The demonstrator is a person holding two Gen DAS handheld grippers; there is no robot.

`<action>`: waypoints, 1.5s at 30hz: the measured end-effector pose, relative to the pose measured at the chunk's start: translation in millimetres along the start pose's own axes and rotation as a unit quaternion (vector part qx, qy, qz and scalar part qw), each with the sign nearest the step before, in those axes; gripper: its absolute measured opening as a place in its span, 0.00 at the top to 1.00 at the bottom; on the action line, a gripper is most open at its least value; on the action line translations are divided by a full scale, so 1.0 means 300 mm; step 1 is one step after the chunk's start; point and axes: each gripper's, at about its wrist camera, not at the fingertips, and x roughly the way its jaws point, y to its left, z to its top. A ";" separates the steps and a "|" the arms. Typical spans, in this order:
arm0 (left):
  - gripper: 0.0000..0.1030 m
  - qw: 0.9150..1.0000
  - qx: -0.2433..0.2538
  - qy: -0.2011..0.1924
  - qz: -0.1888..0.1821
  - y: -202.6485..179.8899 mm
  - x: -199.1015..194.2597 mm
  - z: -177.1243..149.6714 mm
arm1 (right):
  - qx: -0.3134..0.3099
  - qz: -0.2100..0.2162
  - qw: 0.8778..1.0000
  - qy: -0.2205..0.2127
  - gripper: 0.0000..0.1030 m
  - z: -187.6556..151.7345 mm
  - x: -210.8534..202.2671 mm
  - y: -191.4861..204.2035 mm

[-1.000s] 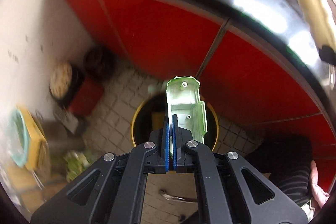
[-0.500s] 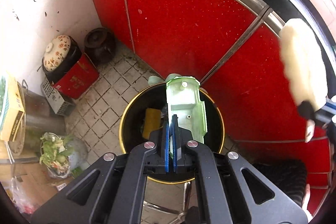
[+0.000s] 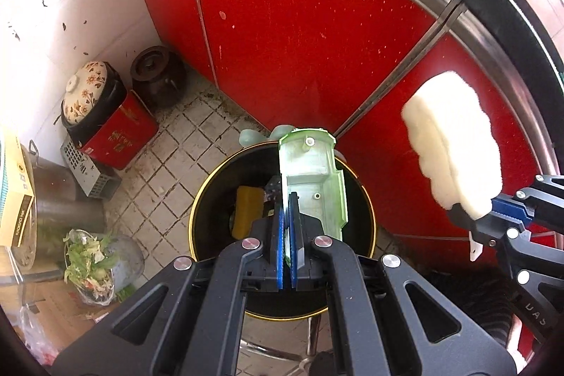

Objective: Collect trash

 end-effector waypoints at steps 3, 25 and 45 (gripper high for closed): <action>0.99 1.000 -0.003 0.001 -0.002 0.005 0.017 -0.006 | -0.002 -0.002 1.000 0.011 0.92 -0.004 0.025 -0.001; 0.98 1.000 -0.005 0.016 -0.013 0.010 0.067 -0.034 | 0.020 0.029 0.998 0.043 0.92 -0.062 0.126 -0.001; 0.06 0.999 -0.026 0.018 0.015 0.040 0.088 -0.009 | 0.021 0.069 0.996 0.051 0.45 -0.073 0.187 -0.030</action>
